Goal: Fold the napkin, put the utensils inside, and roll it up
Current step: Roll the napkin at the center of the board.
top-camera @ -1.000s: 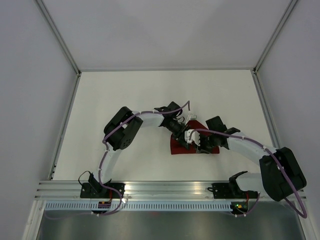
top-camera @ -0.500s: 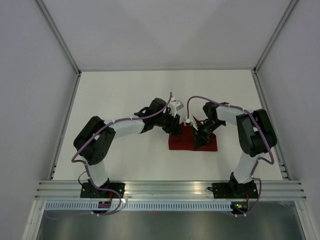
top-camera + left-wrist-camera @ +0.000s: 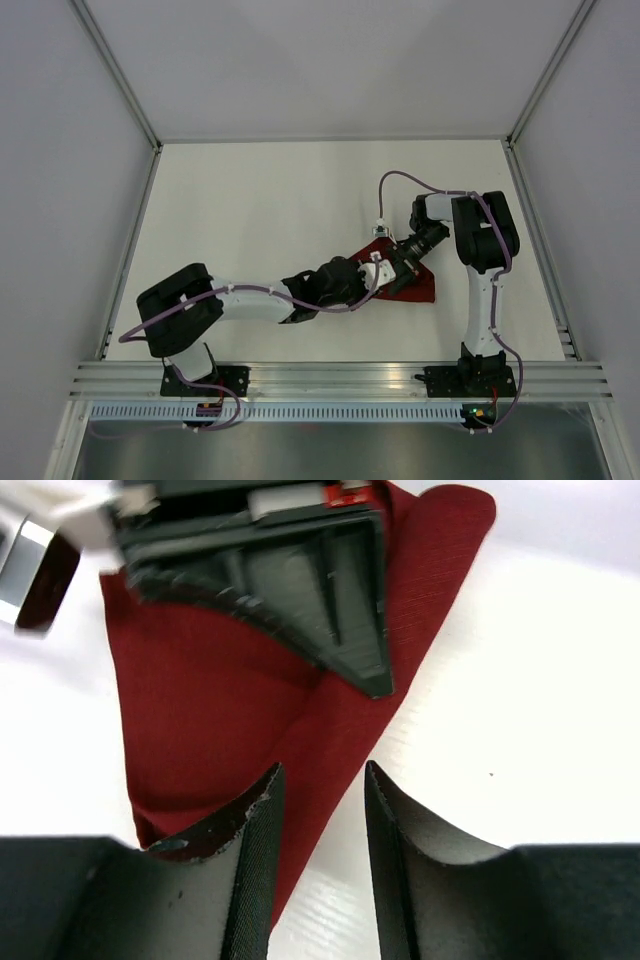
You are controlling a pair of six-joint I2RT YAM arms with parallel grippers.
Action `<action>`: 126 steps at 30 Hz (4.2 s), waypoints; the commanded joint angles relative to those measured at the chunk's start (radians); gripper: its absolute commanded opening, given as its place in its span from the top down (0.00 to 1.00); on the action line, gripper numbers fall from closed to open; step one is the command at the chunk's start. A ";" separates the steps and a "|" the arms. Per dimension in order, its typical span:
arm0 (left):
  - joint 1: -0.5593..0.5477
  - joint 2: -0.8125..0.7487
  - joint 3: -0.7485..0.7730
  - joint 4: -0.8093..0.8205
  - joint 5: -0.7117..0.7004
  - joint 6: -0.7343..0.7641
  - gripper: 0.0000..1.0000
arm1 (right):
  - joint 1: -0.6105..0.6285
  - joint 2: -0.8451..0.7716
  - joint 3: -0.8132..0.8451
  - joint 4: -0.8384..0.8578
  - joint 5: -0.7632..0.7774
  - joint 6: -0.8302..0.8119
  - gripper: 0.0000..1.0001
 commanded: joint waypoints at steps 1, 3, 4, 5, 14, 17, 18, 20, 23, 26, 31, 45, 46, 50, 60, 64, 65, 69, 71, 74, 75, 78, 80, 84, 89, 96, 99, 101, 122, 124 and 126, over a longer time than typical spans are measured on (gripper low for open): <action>-0.077 0.065 0.048 0.079 -0.188 0.243 0.58 | -0.003 0.062 0.018 0.065 0.108 -0.079 0.84; -0.099 0.111 0.062 0.095 -0.199 0.303 0.58 | -0.005 0.073 0.029 0.062 0.106 -0.077 0.84; -0.113 0.128 0.063 0.104 -0.205 0.316 0.55 | -0.005 0.077 0.033 0.056 0.106 -0.077 0.84; -0.117 0.137 0.066 0.107 -0.202 0.331 0.54 | -0.005 0.079 0.035 0.054 0.106 -0.077 0.84; -0.128 0.237 0.111 0.127 -0.235 0.442 0.32 | -0.006 0.085 0.041 0.044 0.109 -0.080 0.84; -0.128 0.249 0.125 0.084 -0.215 0.440 0.39 | -0.008 0.088 0.046 0.042 0.109 -0.079 0.84; -0.128 0.251 0.129 0.067 -0.207 0.432 0.42 | -0.008 0.088 0.046 0.042 0.108 -0.079 0.84; -0.125 0.252 0.142 0.008 -0.176 0.416 0.58 | -0.008 0.088 0.046 0.044 0.108 -0.079 0.84; -0.114 0.266 0.175 -0.087 -0.127 0.358 0.74 | -0.008 0.086 0.046 0.045 0.109 -0.076 0.83; -0.104 0.285 0.212 -0.157 -0.060 0.321 0.89 | -0.008 0.082 0.043 0.047 0.109 -0.074 0.81; -0.058 0.305 0.258 -0.273 0.103 0.264 0.98 | -0.008 0.019 0.029 0.061 0.104 -0.073 0.58; 0.062 0.378 0.373 -0.473 0.428 0.135 0.98 | -0.055 -0.295 -0.031 0.276 0.104 0.149 0.31; 0.070 0.381 0.378 -0.477 0.443 0.127 0.98 | -0.061 -0.312 -0.039 0.301 0.112 0.172 0.31; 0.106 0.413 0.424 -0.546 0.531 0.081 0.98 | -0.101 -0.415 -0.107 0.444 0.138 0.280 0.31; 0.214 0.571 0.602 -0.718 0.755 -0.052 0.98 | -0.150 -0.764 -0.356 0.699 0.198 0.369 0.31; 0.240 0.625 0.655 -0.751 0.821 -0.107 0.98 | -0.149 -0.904 -0.482 0.748 0.213 0.332 0.30; 0.241 0.636 0.663 -0.763 0.835 -0.120 0.98 | -0.144 -0.933 -0.537 0.765 0.230 0.325 0.29; 0.258 0.680 0.708 -0.803 0.876 -0.140 0.98 | -0.091 -1.085 -0.684 0.893 0.304 0.311 0.27; 0.263 0.702 0.728 -0.818 0.884 -0.175 0.98 | -0.036 -1.128 -0.762 0.938 0.340 0.312 0.26; 0.274 0.726 0.749 -0.836 0.901 -0.200 0.98 | 0.061 -1.197 -0.850 1.025 0.431 0.331 0.24; 0.278 0.733 0.755 -0.846 0.907 -0.204 0.98 | 0.089 -1.205 -0.865 1.059 0.455 0.334 0.24; 0.281 0.751 0.778 -0.859 0.916 -0.221 0.98 | 0.176 -1.205 -0.905 1.108 0.526 0.346 0.23; 0.281 0.757 0.783 -0.861 0.916 -0.229 0.98 | 0.216 -1.191 -0.924 1.134 0.565 0.344 0.23; 0.284 0.759 0.791 -0.869 0.916 -0.238 0.96 | 0.256 -1.168 -0.939 1.165 0.601 0.343 0.25; 0.287 0.759 0.801 -0.870 0.930 -0.255 0.94 | 0.294 -1.132 -0.938 1.176 0.631 0.349 0.35; 0.303 0.751 0.812 -0.870 0.942 -0.273 0.86 | 0.302 -1.090 -0.908 1.119 0.626 0.329 0.59; 0.310 0.727 0.809 -0.858 0.934 -0.279 0.76 | 0.302 -1.060 -0.882 1.082 0.620 0.320 0.70; 0.317 0.694 0.806 -0.841 0.934 -0.289 0.66 | 0.304 -1.024 -0.858 1.052 0.601 0.317 0.75; 0.442 0.221 0.418 -0.401 0.694 -0.448 0.55 | 0.209 -0.646 -0.565 0.713 0.355 0.243 0.80; 0.442 0.165 0.357 -0.326 0.649 -0.453 0.55 | 0.178 -0.571 -0.505 0.667 0.319 0.213 0.80; 0.441 0.093 0.277 -0.243 0.597 -0.456 0.55 | 0.157 -0.515 -0.439 0.596 0.298 0.190 0.80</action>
